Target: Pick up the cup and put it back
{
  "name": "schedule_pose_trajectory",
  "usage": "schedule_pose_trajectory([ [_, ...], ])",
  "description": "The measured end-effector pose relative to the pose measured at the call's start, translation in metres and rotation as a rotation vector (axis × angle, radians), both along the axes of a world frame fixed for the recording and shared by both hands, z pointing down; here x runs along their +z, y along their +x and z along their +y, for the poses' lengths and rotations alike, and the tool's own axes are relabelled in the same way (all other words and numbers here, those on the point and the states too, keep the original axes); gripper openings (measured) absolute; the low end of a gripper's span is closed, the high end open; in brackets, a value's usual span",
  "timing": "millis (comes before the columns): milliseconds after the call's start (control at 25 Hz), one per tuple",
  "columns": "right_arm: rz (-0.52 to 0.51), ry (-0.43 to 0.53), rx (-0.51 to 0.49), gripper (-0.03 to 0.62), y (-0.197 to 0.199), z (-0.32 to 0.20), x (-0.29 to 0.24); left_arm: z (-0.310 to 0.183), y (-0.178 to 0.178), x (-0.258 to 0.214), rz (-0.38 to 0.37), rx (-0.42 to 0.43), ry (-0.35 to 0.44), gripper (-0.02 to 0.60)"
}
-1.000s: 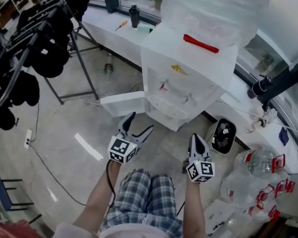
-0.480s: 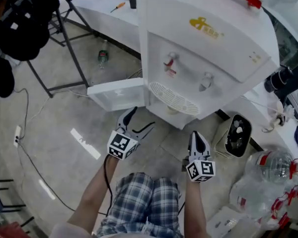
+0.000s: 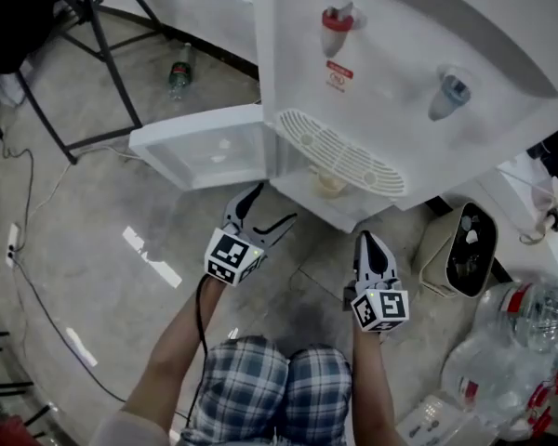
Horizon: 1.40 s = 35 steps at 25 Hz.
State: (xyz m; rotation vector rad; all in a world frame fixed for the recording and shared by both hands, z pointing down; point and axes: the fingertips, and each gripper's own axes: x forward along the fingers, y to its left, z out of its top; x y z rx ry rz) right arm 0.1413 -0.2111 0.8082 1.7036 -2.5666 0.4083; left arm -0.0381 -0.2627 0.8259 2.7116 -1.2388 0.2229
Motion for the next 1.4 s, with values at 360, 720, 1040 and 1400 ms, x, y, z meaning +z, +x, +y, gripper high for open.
schedule_pose_trajectory([
  [360,0.026,0.023,-0.009,0.017,0.006,-0.018,0.053,-0.035,0.03,0.07,0.026,-0.042,-0.012,0.374],
  [720,0.037,0.031,-0.007,0.017,0.004,-0.038,0.079,-0.058,0.079,0.101,-0.028,0.0,0.0,0.374],
  [1040,0.034,0.007,-0.026,0.017,-0.003,-0.04,0.096,-0.07,0.102,0.123,-0.062,-0.018,-0.007,0.374],
  [1400,0.009,0.004,-0.011,0.017,0.007,-0.036,0.098,-0.082,0.131,0.133,-0.087,-0.066,-0.008,0.374],
])
